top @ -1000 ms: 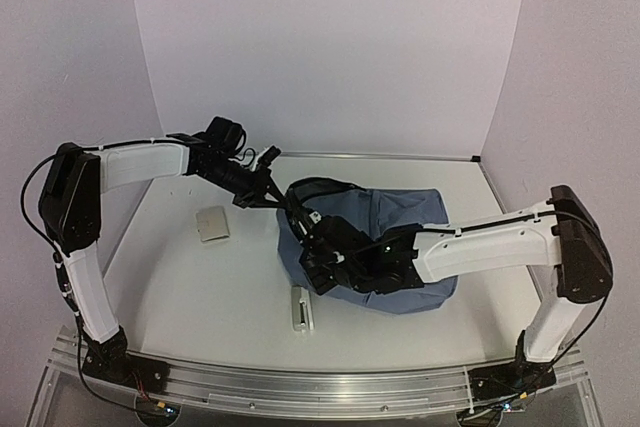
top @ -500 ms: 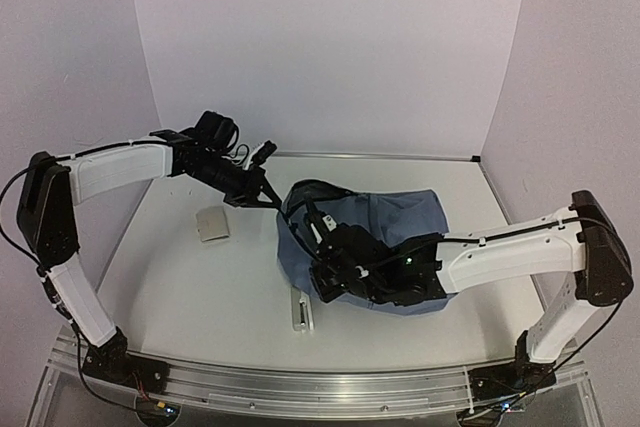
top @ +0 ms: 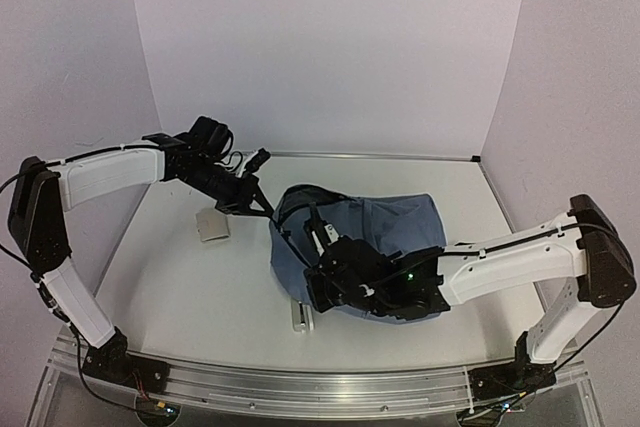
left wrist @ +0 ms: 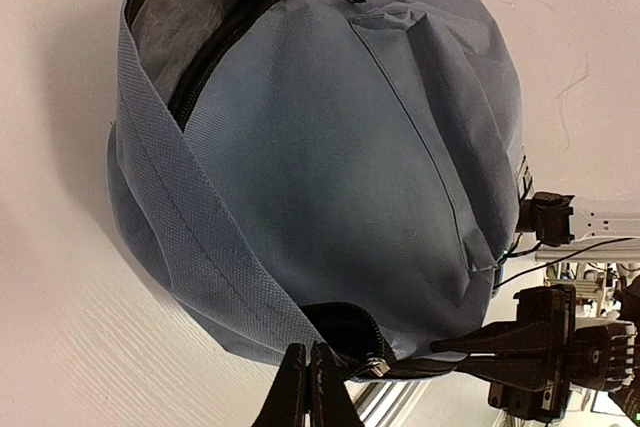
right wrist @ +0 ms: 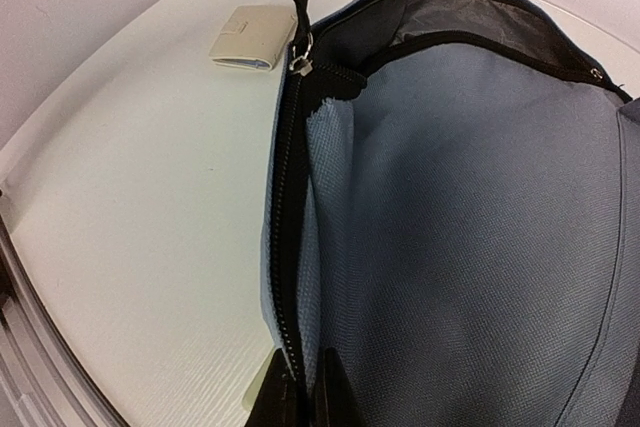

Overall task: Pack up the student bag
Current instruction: Zip the student bag at the center of the board.

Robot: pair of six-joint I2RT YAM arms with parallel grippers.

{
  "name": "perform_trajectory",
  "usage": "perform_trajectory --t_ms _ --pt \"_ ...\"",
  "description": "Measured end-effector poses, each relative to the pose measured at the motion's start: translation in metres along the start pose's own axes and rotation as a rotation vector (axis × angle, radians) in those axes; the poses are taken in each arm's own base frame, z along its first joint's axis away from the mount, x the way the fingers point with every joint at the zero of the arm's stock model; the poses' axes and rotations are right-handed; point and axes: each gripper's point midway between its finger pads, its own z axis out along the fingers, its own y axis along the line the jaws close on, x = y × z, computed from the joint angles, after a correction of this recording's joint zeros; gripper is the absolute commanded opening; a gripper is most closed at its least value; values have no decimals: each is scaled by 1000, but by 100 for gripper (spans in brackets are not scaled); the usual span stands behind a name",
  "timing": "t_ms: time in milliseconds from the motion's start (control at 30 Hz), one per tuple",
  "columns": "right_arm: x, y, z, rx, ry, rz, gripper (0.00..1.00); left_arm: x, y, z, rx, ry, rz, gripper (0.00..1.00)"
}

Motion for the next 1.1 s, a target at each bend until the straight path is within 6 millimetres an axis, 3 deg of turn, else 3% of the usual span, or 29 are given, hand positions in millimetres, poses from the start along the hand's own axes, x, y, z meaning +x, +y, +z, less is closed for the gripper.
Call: perform_trajectory --t_ms 67,167,233,300,433,533,633,733,867,967,1100 --pt "2 0 -1 2 -4 33 35 2 -4 -1 21 5 -3 0" --pt "13 3 -13 4 31 54 65 -11 -2 -14 42 -52 6 0" --pt "15 7 -25 5 35 71 81 -25 6 -29 53 -104 -2 0" --pt "12 7 -39 23 32 90 90 -35 14 -40 55 -146 -8 0" --pt "-20 -20 -52 109 -22 204 98 -28 24 -43 44 -161 -11 0" --pt "-43 -70 -56 210 -64 328 98 -19 25 -40 44 -146 -15 0" --pt "-50 -127 -63 314 -96 445 98 -17 25 -40 43 -146 -12 0" --pt "-35 -174 -71 400 -91 527 98 -16 25 -41 39 -154 -7 0" --pt "-1 -216 -75 470 -40 606 98 -15 26 -40 38 -157 -6 0" --pt "23 -229 -72 444 2 660 98 -15 26 -40 39 -157 -5 0" --pt "43 -230 -63 350 33 726 96 -14 26 -40 40 -159 -2 0"
